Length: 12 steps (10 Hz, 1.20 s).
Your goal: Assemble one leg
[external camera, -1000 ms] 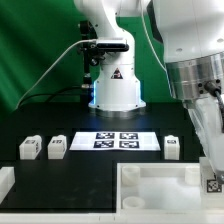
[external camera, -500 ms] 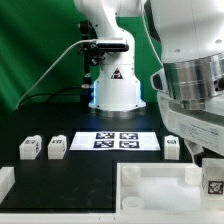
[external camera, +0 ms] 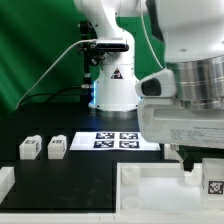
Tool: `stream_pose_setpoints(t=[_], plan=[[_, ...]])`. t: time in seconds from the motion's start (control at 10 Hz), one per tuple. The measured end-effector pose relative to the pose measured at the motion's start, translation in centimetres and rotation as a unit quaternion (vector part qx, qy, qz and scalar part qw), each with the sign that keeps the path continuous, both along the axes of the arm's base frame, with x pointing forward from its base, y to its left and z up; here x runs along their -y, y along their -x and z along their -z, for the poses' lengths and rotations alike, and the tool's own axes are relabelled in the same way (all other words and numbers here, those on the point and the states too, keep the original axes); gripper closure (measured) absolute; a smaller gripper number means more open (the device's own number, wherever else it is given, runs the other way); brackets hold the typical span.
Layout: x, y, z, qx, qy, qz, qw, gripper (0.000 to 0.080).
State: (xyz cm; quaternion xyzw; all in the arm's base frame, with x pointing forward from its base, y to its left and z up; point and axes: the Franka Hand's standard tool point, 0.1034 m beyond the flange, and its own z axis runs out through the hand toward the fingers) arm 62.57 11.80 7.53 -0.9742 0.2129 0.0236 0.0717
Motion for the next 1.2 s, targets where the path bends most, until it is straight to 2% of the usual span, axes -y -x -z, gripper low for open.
stream_pose_setpoints(t=[0.1,0.2,0.3,0.4,0.5,0.8,1.0,1.1,1.2], plan=[[0.06,0.05,0.00,0.004,0.004,-0.040,0.999,0.0151],[0.04,0.09,0.04,-0.003,0.004,0.001,1.000,0.0238],[0.05,0.09,0.04,-0.004,0.004,0.011,1.000,0.0373],[0.01,0.10,0.04,-0.008,0.004,0.035,0.999,0.0373],[-0.04,0.11,0.04,-0.013,0.004,0.073,0.997,0.0508],[0.08,-0.32,-0.32,-0.036,-0.001,0.243,0.969,0.0508],[-0.23,-0.65,-0.55,-0.064,-0.002,0.450,0.891,0.0508],[-0.10,-0.81,-0.46,-0.076,-0.010,0.549,0.832,0.0508],[-0.06,-0.83,-0.35,-0.084,-0.016,0.612,0.786,0.0508]])
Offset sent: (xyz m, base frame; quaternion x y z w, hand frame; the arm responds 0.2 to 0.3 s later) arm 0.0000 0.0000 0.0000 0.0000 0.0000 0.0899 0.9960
